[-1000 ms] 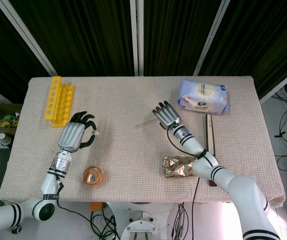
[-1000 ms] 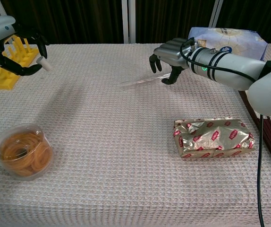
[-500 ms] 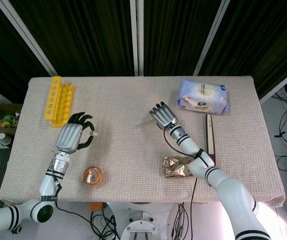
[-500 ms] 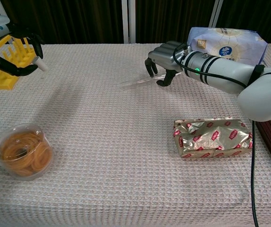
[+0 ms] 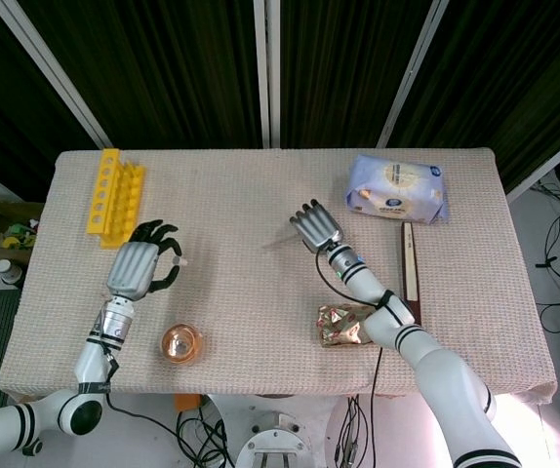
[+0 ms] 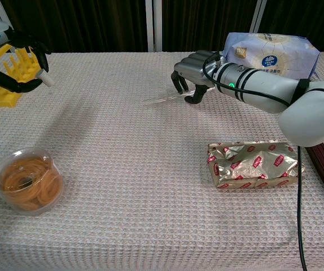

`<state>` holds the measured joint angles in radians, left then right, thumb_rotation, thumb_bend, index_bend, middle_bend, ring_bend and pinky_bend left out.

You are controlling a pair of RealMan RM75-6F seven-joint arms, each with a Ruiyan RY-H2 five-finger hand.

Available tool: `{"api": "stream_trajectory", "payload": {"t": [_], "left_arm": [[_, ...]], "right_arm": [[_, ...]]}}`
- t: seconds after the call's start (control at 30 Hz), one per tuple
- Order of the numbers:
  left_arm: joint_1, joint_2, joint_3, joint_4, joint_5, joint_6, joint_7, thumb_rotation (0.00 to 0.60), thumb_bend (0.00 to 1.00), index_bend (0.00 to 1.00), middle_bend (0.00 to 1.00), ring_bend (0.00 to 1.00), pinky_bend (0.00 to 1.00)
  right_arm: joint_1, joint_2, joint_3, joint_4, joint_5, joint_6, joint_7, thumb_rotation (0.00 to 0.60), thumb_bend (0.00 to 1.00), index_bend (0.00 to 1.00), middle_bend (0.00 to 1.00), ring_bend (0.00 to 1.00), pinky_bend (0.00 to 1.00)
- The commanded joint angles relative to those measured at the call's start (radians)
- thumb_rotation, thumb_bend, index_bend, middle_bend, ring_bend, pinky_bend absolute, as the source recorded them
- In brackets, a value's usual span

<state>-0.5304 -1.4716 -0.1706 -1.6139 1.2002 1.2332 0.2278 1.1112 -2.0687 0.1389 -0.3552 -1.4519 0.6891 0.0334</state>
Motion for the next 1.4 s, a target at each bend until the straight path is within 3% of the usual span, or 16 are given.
{"api": "stream_trajectory", "payload": {"t": [0.03, 0.2, 0.43, 0.63, 0.87, 1.07, 1.4], "left_arm": [[0.002, 0.001, 0.0, 0.0, 0.004, -0.001, -0.002, 0.6, 0.4, 0.59, 0.2, 0.11, 0.13], [0.008, 0.004, 0.0, -0.001, 0.013, 0.002, -0.009, 0.6, 0.4, 0.59, 0.2, 0.11, 0.13], [0.016, 0.014, -0.005, -0.003, 0.024, 0.01, -0.02, 0.6, 0.4, 0.59, 0.2, 0.11, 0.13], [0.028, 0.059, -0.033, -0.044, 0.037, 0.025, -0.083, 0.6, 0.4, 0.59, 0.2, 0.11, 0.13], [0.037, 0.093, -0.082, -0.097, 0.073, 0.047, -0.239, 0.6, 0.41, 0.59, 0.21, 0.11, 0.13], [0.017, 0.049, -0.114, -0.085, 0.104, 0.052, -0.353, 0.6, 0.42, 0.59, 0.22, 0.11, 0.13], [-0.067, -0.055, -0.154, -0.014, 0.09, 0.019, -0.305, 0.6, 0.42, 0.59, 0.22, 0.11, 0.13]], "right_arm": [[0.002, -0.004, -0.002, 0.004, -0.002, 0.001, -0.001, 0.6, 0.39, 0.51, 0.46, 0.28, 0.32], [0.006, -0.014, -0.004, 0.013, -0.004, 0.01, 0.001, 0.6, 0.43, 0.53, 0.49, 0.31, 0.33], [-0.002, -0.012, -0.008, 0.02, -0.016, 0.064, 0.023, 0.6, 0.48, 0.64, 0.57, 0.39, 0.38], [-0.044, 0.03, -0.012, -0.02, -0.032, 0.189, 0.108, 0.6, 0.49, 0.71, 0.63, 0.44, 0.43], [-0.137, 0.08, 0.002, -0.116, -0.032, 0.374, 0.305, 0.6, 0.51, 0.75, 0.66, 0.47, 0.46], [-0.193, 0.087, 0.033, -0.21, -0.015, 0.476, 0.476, 0.6, 0.53, 0.78, 0.67, 0.49, 0.47], [-0.196, 0.039, 0.096, -0.317, 0.032, 0.469, 0.559, 0.6, 0.54, 0.78, 0.68, 0.5, 0.47]]}}
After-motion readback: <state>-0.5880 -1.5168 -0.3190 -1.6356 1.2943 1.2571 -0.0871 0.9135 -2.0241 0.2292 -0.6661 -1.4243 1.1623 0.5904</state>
